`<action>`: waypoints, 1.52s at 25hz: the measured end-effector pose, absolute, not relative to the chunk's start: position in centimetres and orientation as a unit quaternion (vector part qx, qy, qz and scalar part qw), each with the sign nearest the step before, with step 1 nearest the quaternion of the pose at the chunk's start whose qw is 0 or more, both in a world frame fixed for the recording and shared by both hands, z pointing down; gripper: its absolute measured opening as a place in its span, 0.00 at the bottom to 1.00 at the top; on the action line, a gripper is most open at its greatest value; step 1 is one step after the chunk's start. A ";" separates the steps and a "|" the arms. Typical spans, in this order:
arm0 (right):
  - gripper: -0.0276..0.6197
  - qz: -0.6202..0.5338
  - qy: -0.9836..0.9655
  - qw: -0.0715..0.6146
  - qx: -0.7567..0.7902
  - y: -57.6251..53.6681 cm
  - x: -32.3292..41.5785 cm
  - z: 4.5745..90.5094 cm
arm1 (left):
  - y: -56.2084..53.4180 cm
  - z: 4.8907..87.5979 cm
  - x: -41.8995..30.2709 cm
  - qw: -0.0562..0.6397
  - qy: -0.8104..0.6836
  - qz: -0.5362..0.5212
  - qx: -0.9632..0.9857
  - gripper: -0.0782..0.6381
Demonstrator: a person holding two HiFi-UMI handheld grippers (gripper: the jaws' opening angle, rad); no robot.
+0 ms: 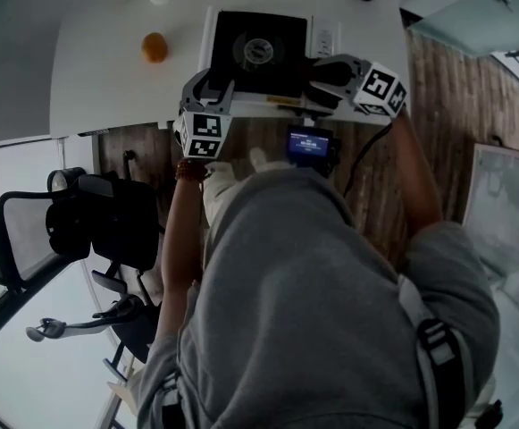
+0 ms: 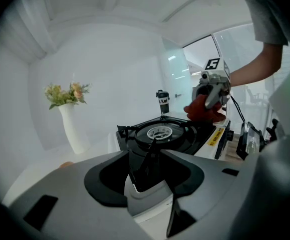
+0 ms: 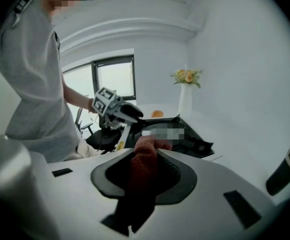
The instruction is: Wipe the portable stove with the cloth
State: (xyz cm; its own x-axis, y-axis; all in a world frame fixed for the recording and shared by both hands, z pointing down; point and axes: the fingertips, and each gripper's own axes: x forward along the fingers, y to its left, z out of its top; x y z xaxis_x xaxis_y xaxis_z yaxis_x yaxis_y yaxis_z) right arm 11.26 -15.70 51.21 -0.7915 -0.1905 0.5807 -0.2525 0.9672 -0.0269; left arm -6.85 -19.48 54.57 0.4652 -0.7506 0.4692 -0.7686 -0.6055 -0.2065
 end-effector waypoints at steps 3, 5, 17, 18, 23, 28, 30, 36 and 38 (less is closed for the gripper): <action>0.22 0.061 -0.947 0.246 0.199 -21.4 13.4 47.4 | -19.6 54.1 -6.6 0.006 -0.444 0.258 0.858 0.41; 0.22 0.070 -0.940 0.213 0.259 -25.7 14.3 45.2 | -19.6 54.2 -6.6 0.007 -0.443 0.259 0.858 0.41; 0.22 0.098 -0.871 0.424 0.228 -34.5 11.1 53.0 | -19.0 54.4 -6.3 0.015 -0.414 0.262 0.872 0.41; 0.22 0.097 -0.867 0.437 0.219 -34.5 10.9 53.6 | -19.0 54.3 -6.3 0.014 -0.413 0.262 0.872 0.41; 0.22 0.121 -0.868 0.431 0.215 -34.7 9.6 54.1 | -19.0 54.2 -6.0 0.008 -0.409 0.259 0.875 0.41; 0.22 0.116 -0.866 0.442 0.203 -34.5 8.4 54.1 | -18.8 53.9 -5.9 0.002 -0.406 0.255 0.878 0.41; 0.22 0.111 -0.866 0.447 0.195 -34.6 7.3 54.1 | -18.7 53.8 -5.8 0.000 -0.404 0.253 0.879 0.41; 0.22 0.095 -0.864 0.463 0.173 -35.4 3.1 54.3 | -18.6 53.8 -5.7 -0.001 -0.396 0.249 0.884 0.41; 0.22 0.088 -0.860 0.474 0.167 -35.5 2.6 54.4 | -18.5 53.8 -5.5 -0.003 -0.395 0.250 0.884 0.41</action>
State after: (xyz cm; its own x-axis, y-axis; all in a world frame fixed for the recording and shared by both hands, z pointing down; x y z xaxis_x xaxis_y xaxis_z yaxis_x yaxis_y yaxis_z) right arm 2.59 -35.47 54.41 -0.4946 -0.2027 0.8451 -0.3706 0.9288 0.0059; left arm -5.53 -18.55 53.75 0.5634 -0.7002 0.4385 -0.6967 -0.6879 -0.2032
